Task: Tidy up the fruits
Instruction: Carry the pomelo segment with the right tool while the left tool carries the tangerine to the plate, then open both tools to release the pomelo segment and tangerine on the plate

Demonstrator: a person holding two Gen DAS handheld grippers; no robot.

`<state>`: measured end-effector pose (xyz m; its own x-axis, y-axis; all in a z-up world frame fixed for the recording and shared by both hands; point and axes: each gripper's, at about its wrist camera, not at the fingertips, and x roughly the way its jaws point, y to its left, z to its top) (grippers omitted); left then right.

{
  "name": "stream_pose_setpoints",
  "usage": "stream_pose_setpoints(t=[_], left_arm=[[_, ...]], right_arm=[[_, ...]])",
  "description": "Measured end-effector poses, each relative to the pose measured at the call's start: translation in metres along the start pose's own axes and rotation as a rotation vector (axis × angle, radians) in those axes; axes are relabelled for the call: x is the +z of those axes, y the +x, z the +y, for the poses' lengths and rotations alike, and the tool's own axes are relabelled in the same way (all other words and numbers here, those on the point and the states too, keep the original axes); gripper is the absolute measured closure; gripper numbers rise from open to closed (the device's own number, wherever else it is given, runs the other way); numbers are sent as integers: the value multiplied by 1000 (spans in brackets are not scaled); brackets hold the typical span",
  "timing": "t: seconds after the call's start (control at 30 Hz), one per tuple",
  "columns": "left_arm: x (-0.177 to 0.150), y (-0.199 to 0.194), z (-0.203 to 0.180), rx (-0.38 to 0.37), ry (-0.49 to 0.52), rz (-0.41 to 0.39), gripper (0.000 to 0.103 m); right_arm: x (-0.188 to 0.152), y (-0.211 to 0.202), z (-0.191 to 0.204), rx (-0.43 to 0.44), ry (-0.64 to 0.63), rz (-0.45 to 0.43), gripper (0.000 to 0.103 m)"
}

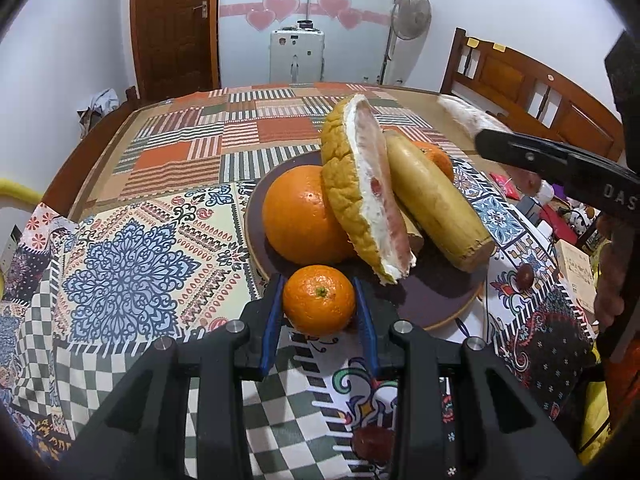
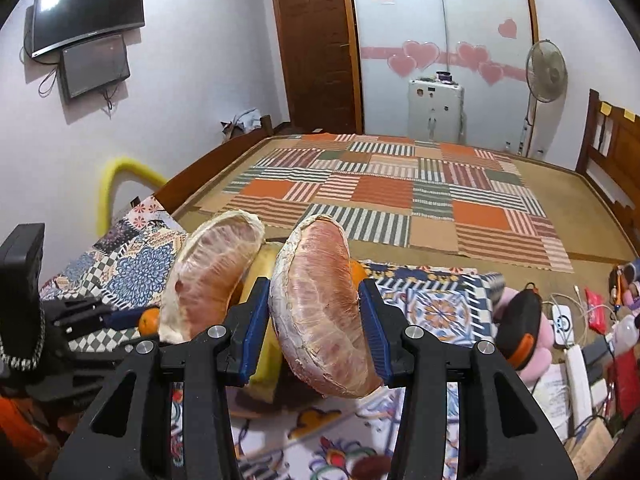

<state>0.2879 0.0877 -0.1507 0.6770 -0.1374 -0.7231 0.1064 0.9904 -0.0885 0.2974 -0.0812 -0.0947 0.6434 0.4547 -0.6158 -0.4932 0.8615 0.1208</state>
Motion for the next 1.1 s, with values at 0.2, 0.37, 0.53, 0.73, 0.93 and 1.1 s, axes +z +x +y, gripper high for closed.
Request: stream_pose_setpoints(t=[0.2,0.37,0.53,0.73,0.93,1.1], left_arm=[[3,5,-2,-3,10,-6,69],[5,12,-7,-11,12,-2,69],[5,16,-13,2,20,-5,69],[6,20,-17,7,27,5,67],[7,18,-23,9,36,0,52],[7,7,-22,18,33,-17,52]], right_arm=[[0,18,0,-8,2,31,62],[-4,25,-9,31,43,57,62],[-8,29,-10,34,40,96,61],[-12,27,-2,9,-2,104,59],[-10,22,-6,18,12,101,58],[-6,9,-4,0,-8,77,57]])
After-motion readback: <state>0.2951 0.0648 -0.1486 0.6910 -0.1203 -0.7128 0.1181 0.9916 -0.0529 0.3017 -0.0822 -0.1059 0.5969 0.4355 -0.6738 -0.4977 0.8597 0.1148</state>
